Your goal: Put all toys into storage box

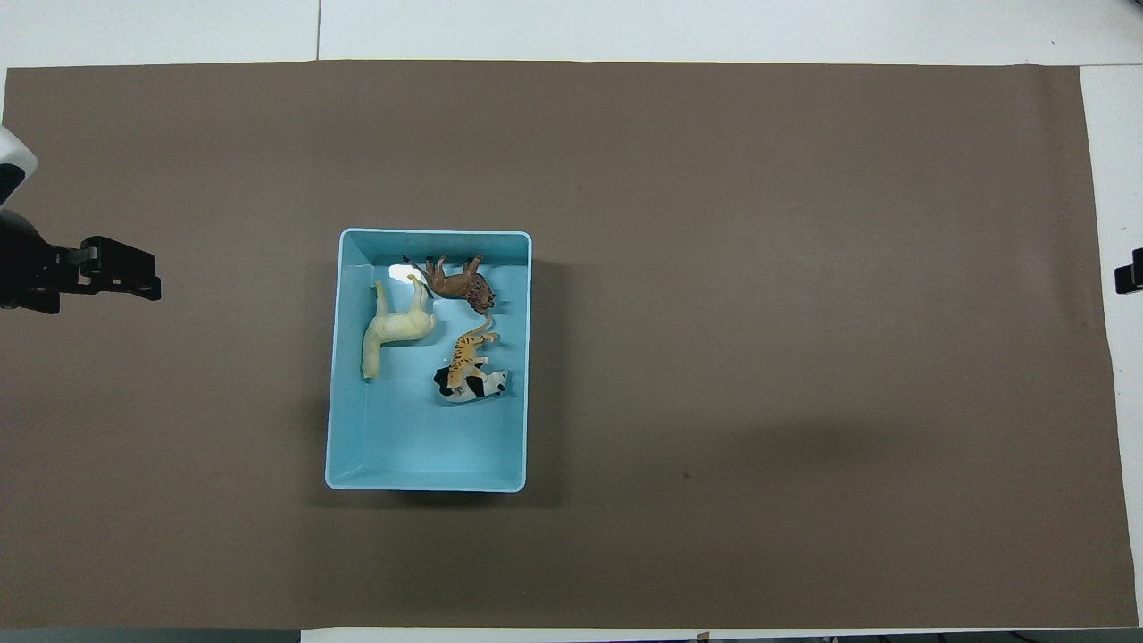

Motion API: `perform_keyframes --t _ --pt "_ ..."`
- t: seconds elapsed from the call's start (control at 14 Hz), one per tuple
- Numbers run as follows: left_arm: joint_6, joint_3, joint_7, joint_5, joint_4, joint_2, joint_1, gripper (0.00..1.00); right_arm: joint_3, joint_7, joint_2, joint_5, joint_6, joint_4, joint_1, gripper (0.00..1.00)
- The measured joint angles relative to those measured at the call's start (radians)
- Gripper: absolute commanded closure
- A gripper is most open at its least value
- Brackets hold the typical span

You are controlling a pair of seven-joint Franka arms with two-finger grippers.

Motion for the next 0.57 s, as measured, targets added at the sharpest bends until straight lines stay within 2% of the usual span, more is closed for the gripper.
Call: perform_keyframes --t 0.57 --pt "0.000 -0.003 0.077 -0.003 0.000 0.000 -0.002 0.00 0.000 0.000 -0.049 0.000 -0.044 -0.022 -0.002 0.00"
